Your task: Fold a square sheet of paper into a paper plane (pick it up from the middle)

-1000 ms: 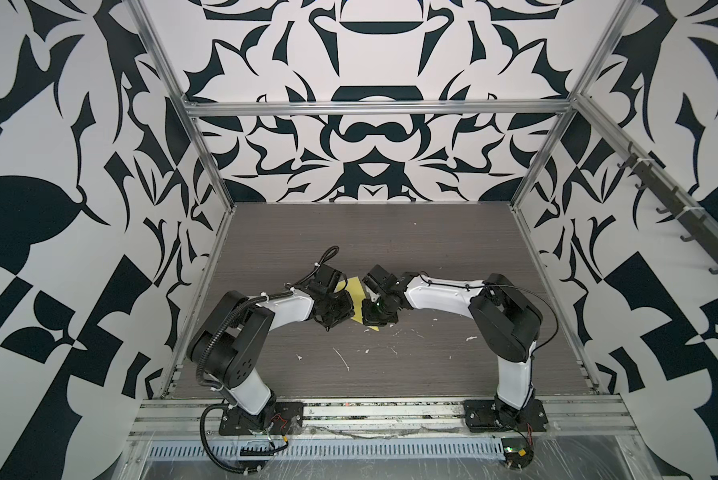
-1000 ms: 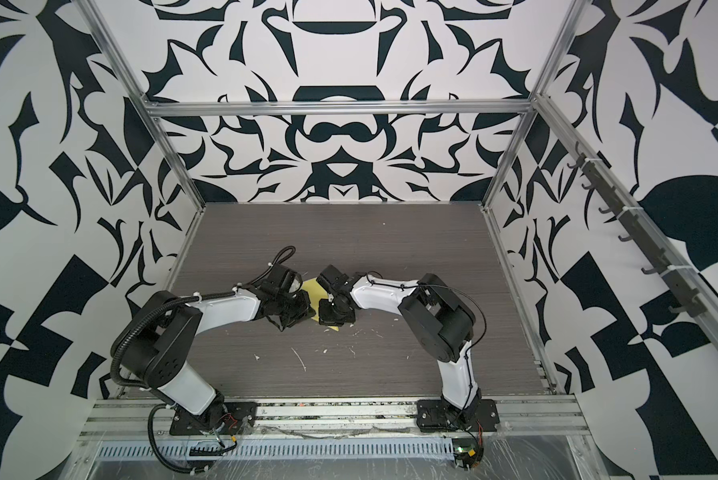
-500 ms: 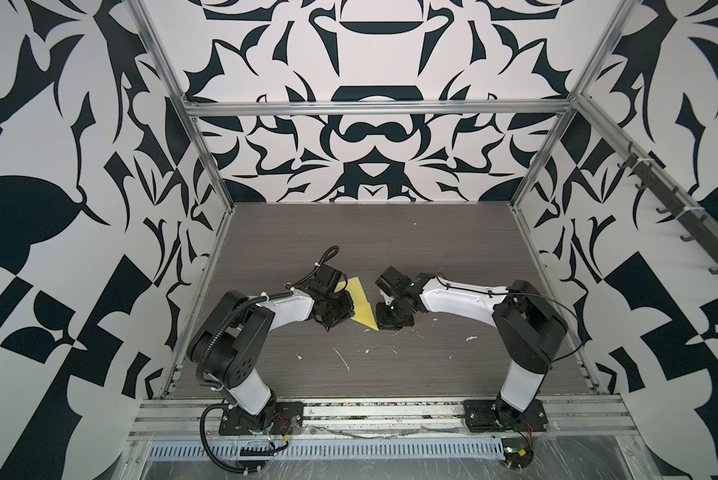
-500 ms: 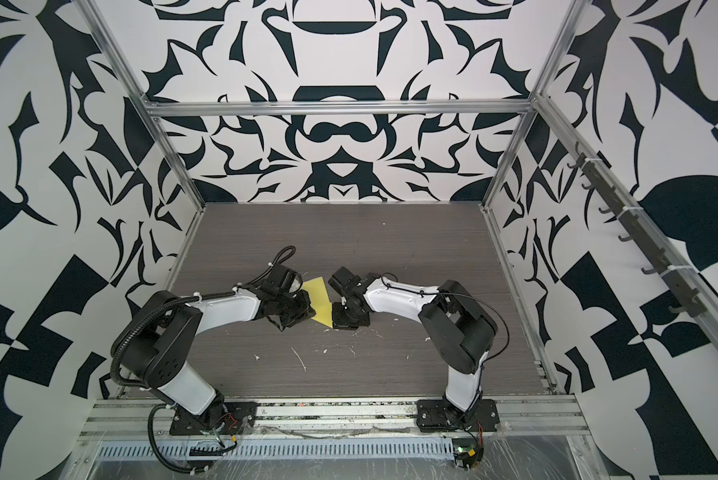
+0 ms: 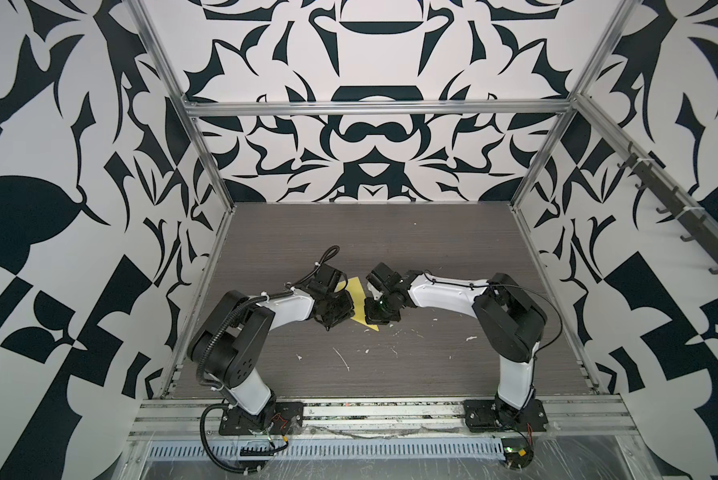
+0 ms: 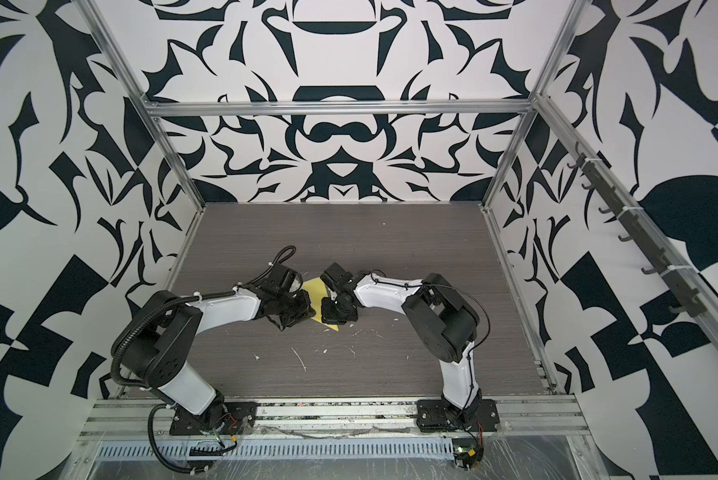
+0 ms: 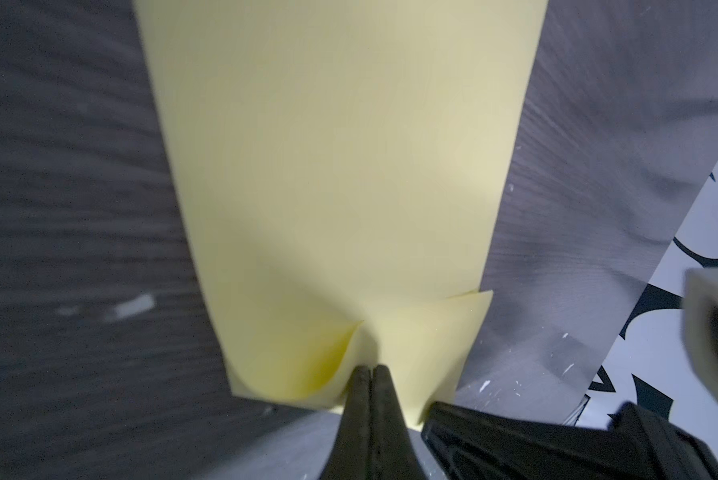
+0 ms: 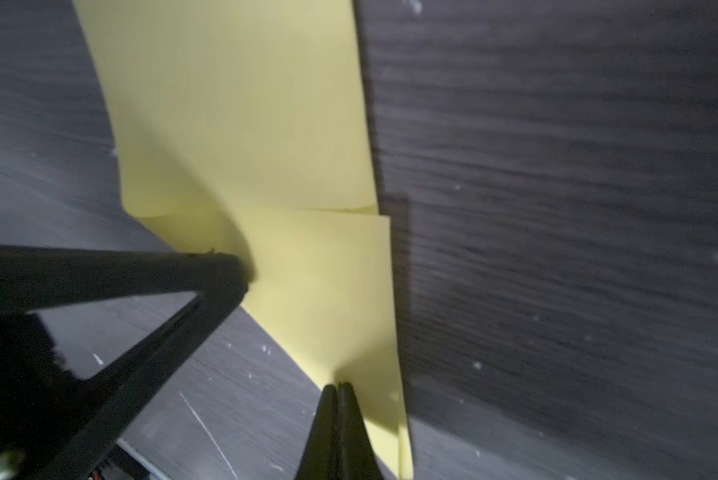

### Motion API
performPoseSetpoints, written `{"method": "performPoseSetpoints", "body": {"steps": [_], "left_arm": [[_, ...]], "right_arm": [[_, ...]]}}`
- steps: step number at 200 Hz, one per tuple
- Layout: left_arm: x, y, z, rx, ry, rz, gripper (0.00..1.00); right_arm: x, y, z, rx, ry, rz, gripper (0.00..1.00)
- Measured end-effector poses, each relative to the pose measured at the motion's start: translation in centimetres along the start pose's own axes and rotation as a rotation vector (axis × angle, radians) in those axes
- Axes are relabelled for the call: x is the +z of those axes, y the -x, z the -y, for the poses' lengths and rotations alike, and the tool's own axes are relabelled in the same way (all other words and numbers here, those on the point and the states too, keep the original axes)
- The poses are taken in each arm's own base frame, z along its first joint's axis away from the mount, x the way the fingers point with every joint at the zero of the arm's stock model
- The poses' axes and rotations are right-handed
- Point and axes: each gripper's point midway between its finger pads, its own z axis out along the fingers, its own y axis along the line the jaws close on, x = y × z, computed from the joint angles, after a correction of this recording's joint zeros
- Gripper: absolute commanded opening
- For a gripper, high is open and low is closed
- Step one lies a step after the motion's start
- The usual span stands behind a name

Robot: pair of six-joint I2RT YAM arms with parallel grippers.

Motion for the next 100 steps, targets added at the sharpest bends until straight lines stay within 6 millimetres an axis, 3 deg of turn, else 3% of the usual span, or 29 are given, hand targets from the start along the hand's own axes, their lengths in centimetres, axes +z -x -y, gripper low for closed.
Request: {"method": "performPoseSetpoints", "body": {"steps": [36, 100], "left_arm": [[-0.3, 0.1, 0.2, 0.051, 0.015, -0.008, 0.06], [-2.5, 1.1, 3.4, 0.26, -0.017, 0.001, 0.08]], "right_arm": [[0.0, 0.0, 0.2, -0.016, -0.01, -0.001, 0.0], [0.0, -0.1, 0.4, -0.045, -0.021, -0.005, 0.0]]}}
